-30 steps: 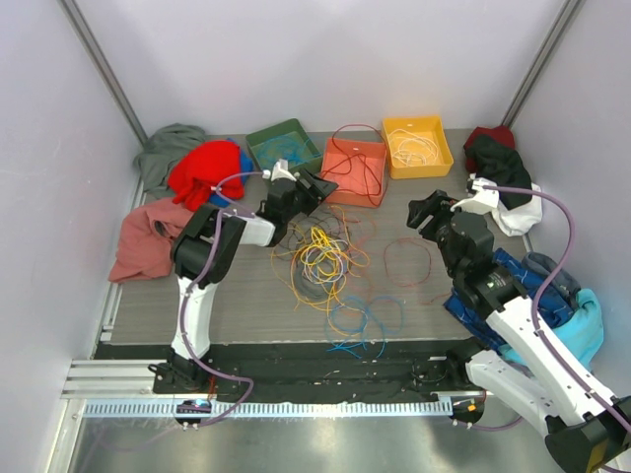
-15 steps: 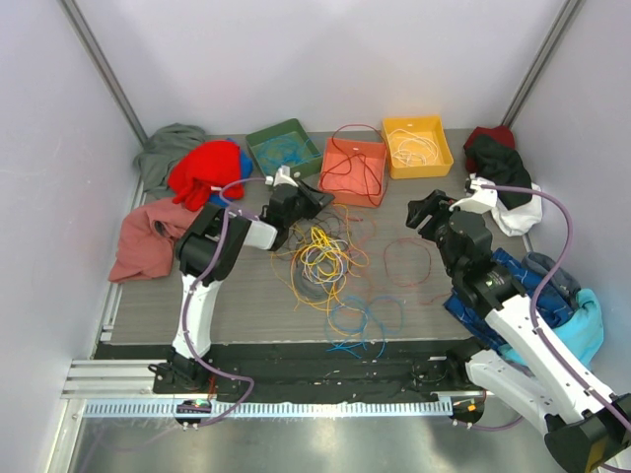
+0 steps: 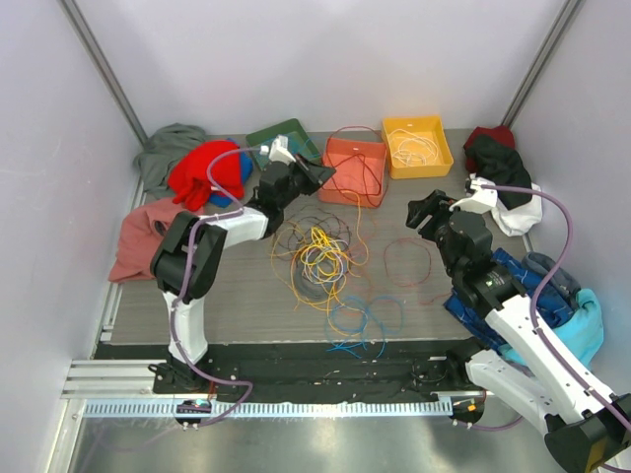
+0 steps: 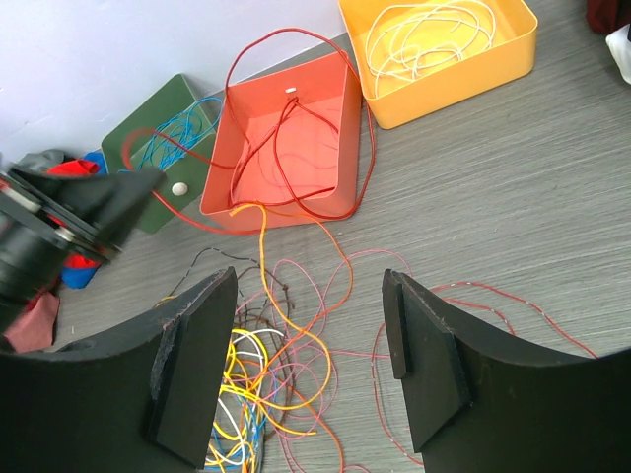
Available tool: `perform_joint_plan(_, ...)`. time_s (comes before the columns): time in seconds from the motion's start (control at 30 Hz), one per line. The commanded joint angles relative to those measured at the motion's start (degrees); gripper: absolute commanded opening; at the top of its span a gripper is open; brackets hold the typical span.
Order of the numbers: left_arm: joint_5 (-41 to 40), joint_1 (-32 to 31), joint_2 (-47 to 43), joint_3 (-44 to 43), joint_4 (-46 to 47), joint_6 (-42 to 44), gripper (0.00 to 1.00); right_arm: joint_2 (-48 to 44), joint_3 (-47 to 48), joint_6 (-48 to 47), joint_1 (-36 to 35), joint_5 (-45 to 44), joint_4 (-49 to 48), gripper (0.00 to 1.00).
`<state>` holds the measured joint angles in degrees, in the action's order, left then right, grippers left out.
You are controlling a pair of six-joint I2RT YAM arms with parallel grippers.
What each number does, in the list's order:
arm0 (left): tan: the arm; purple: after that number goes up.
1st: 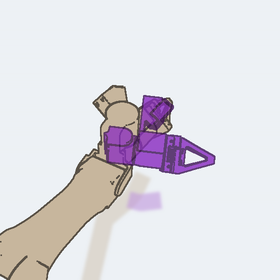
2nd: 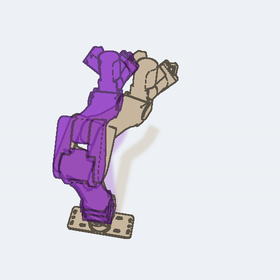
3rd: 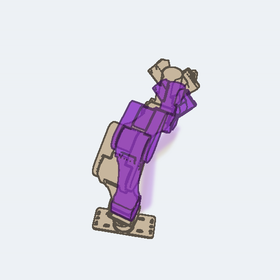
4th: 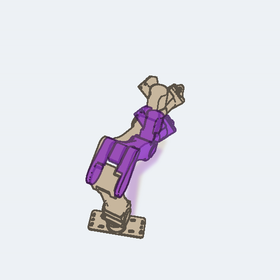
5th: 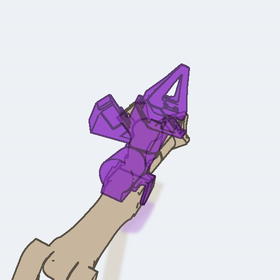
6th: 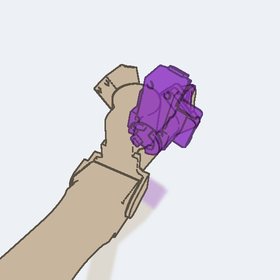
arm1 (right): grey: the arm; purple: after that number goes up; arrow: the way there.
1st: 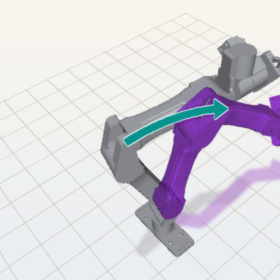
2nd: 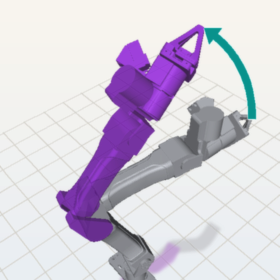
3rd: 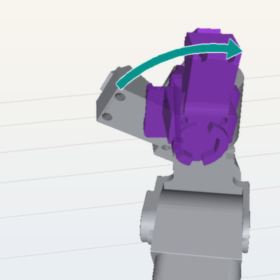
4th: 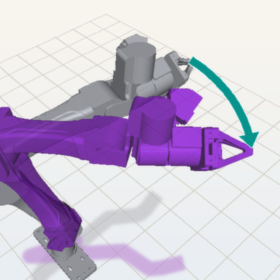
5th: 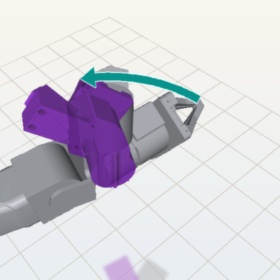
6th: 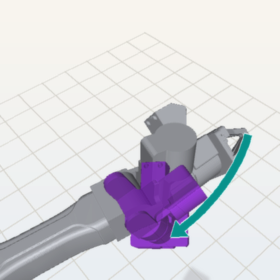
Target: Untangle the cables
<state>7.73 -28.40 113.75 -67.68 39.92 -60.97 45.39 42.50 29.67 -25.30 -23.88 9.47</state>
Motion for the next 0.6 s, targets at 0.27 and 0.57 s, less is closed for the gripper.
perform_joint_plan(0.27,-2.8,-2.71,-4.16,-15.8,-14.51,20.88,0.0,-1.44,-0.4,-0.14,-0.19,-1.17,-2.8,0.69)
perform_joint_plan(0.57,-7.37,-4.12,7.79,-30.29,-15.92,31.43,0.0,-1.0,-0.31,-0.49,-0.19,-1.61,-2.88,0.69)
